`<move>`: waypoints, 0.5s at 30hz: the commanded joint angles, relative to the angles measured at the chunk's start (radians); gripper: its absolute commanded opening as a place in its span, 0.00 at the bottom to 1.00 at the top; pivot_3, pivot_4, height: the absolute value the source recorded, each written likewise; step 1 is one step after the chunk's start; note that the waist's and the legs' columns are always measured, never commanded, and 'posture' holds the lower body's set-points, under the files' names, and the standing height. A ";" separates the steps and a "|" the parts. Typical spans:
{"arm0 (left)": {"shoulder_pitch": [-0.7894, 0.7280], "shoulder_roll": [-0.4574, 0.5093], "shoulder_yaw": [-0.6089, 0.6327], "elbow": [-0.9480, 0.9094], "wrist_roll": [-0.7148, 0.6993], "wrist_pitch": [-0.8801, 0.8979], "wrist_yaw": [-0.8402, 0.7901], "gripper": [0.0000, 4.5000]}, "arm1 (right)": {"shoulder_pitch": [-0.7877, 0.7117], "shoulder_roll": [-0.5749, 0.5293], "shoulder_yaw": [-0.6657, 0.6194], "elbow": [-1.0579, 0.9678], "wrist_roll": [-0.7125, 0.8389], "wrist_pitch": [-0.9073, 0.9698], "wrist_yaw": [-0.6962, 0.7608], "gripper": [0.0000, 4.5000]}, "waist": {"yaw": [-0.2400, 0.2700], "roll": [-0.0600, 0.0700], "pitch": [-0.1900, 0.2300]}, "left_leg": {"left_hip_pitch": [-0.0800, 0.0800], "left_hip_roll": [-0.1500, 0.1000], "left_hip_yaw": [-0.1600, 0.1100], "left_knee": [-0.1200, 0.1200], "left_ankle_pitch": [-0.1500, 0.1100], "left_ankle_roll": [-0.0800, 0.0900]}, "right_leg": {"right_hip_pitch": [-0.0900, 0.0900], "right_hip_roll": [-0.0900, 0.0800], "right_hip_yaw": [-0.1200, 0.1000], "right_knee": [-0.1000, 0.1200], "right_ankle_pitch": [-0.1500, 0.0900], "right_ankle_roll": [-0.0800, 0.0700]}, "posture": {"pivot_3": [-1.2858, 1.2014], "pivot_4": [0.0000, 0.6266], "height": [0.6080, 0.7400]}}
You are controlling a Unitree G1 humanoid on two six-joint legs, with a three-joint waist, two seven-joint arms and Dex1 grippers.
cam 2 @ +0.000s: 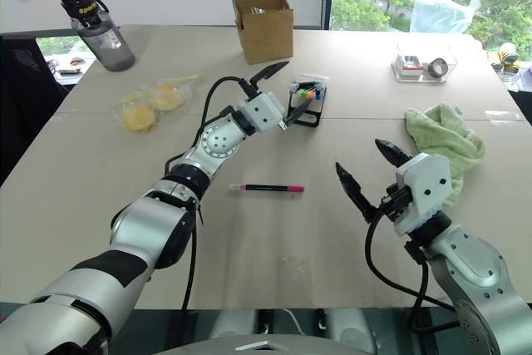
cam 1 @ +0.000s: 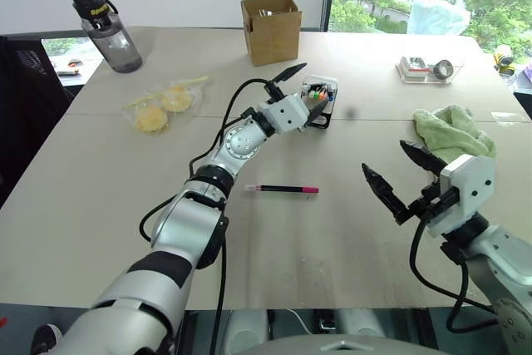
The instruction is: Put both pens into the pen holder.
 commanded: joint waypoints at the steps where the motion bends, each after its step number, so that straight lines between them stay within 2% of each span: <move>1: 0.004 0.004 0.023 -0.032 -0.017 -0.010 0.001 0.99 | -0.014 0.001 0.002 -0.025 -0.003 -0.008 0.001 0.95 | 0.000 0.000 0.000 | 0.000 0.000 0.000 0.000 0.000 0.000 | 0.000 0.000 0.000 0.000 0.000 0.000 | 0.52 0.24 0.97; 5: 0.055 0.005 0.036 -0.089 -0.124 -0.018 -0.197 0.99 | -0.021 -0.007 0.013 -0.012 -0.014 -0.008 0.011 0.95 | -0.002 0.000 0.000 | 0.000 0.000 0.000 0.000 0.000 0.000 | 0.000 0.000 0.000 0.000 0.000 0.000 | 0.52 0.24 0.97; 7: 0.144 0.023 0.035 -0.228 -0.269 0.048 -0.416 0.99 | -0.019 -0.018 0.007 -0.003 -0.014 -0.006 0.023 0.95 | -0.004 0.001 0.000 | 0.000 0.000 0.000 0.000 0.000 0.000 | 0.000 0.000 -0.001 0.001 0.000 0.000 | 0.52 0.24 0.97; 10: 0.378 0.130 0.033 -0.638 -0.530 0.357 -0.675 0.99 | -0.006 -0.044 -0.008 0.028 -0.002 -0.012 0.069 0.95 | -0.011 0.002 -0.001 | 0.001 0.004 -0.001 0.000 0.000 0.000 | 0.000 -0.002 0.001 0.001 0.000 0.000 | 0.52 0.24 0.97; 11: 0.441 0.169 0.034 -0.756 -0.586 0.457 -0.720 0.99 | -0.003 -0.051 -0.010 0.037 0.001 -0.014 0.083 0.95 | -0.017 0.002 0.000 | 0.001 0.005 -0.001 0.001 0.000 -0.001 | 0.000 -0.002 0.002 0.001 0.000 0.000 | 0.52 0.24 0.97; 13: 0.608 0.311 0.063 -1.039 -0.733 0.723 -0.784 0.99 | -0.005 -0.070 -0.008 0.071 0.010 -0.021 0.126 0.95 | -0.027 0.003 0.000 | 0.001 0.007 -0.002 0.001 0.000 -0.001 | -0.001 -0.002 0.002 0.002 0.000 -0.001 | 0.52 0.24 0.97; 15: 0.725 0.435 0.103 -1.231 -0.831 0.907 -0.810 0.99 | -0.015 -0.078 -0.004 0.105 0.016 -0.031 0.159 0.95 | -0.027 0.004 0.001 | 0.001 0.007 -0.004 0.001 0.001 -0.001 | -0.001 -0.001 0.002 0.002 0.000 -0.001 | 0.52 0.24 0.97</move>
